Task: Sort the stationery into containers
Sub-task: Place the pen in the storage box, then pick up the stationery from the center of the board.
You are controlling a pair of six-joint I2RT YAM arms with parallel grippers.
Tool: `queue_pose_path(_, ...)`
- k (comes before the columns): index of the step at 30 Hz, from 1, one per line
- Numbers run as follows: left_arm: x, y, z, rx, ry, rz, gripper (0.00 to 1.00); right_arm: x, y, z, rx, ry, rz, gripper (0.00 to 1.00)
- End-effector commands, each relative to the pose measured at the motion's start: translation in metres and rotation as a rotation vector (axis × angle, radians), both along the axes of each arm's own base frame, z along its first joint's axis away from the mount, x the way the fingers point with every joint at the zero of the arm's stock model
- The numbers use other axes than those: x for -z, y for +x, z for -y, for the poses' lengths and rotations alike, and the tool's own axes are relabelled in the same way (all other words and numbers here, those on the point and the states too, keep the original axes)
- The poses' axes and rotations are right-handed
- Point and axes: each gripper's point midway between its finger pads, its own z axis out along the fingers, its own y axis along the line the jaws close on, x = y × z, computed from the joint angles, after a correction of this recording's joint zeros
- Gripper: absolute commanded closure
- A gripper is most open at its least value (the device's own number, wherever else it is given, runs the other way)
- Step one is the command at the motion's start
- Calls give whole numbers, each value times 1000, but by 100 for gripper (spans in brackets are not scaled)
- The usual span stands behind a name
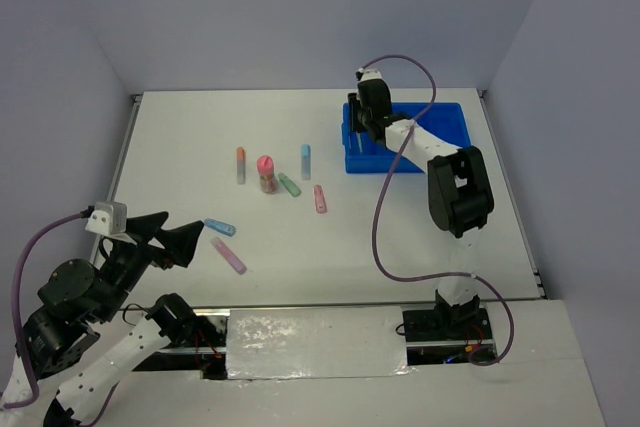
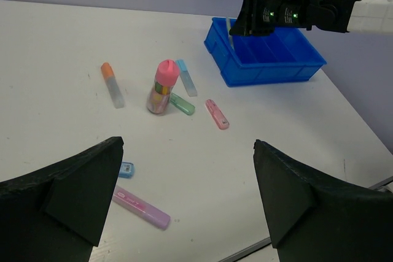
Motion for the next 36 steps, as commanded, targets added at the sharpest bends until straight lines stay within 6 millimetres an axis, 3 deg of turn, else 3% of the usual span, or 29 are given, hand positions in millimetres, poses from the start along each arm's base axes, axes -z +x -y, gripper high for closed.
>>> queue_pose_path(1, -10, 1, 4, 18, -7, 37, 1, -27, 1, -2, 11, 39, 56, 49)
queue_pose_path(4, -9, 1, 4, 17, -3, 34, 1, -41, -5, 0, 16, 51, 64, 35)
queue_pose_path(8, -10, 2, 3, 13, -4, 35, 1, -84, -18, -2, -8, 97, 123, 31)
queue_pose_path(12, -9, 3, -3, -20, -13, 28, 1, -137, -56, -25, -91, 189, 188, 31)
queue_pose_path(13, -9, 5, -9, -60, -16, 23, 1, -129, -70, -34, -121, 189, 149, 31)
queue_pose_path(14, -5, 6, -13, -88, -23, 6, 1, -136, -82, -41, -137, 192, 150, 31)
queue_pose_path(15, -4, 8, -19, -120, -28, -4, 1, -128, -101, -62, -181, 177, 119, 31)
queue_pose_path(17, -1, 12, -37, -235, -38, -26, 1, -103, -124, -63, -120, 105, 30, 30)
queue_pose_path(18, 3, 12, -42, -271, -46, -52, 1, -88, -136, -67, -107, 79, -14, 12)
queue_pose_path(19, 5, 13, -47, -301, -48, -63, 1, -70, -154, -71, -96, 38, -77, 5)
queue_pose_path(22, 9, 15, -61, -403, -54, -89, 1, -31, -190, -94, -122, 10, -157, 4)
queue_pose_path(26, 11, 21, -69, -478, -19, -94, 1, 19, -205, -102, -116, -42, -254, 6)
queue_pose_path(29, 13, 28, -64, -470, 13, -108, 1, 48, -208, -104, -121, -83, -317, 11)
queue_pose_path(36, 21, 42, -55, -448, 65, -156, 1, 74, -199, -111, -157, -74, -385, 24)
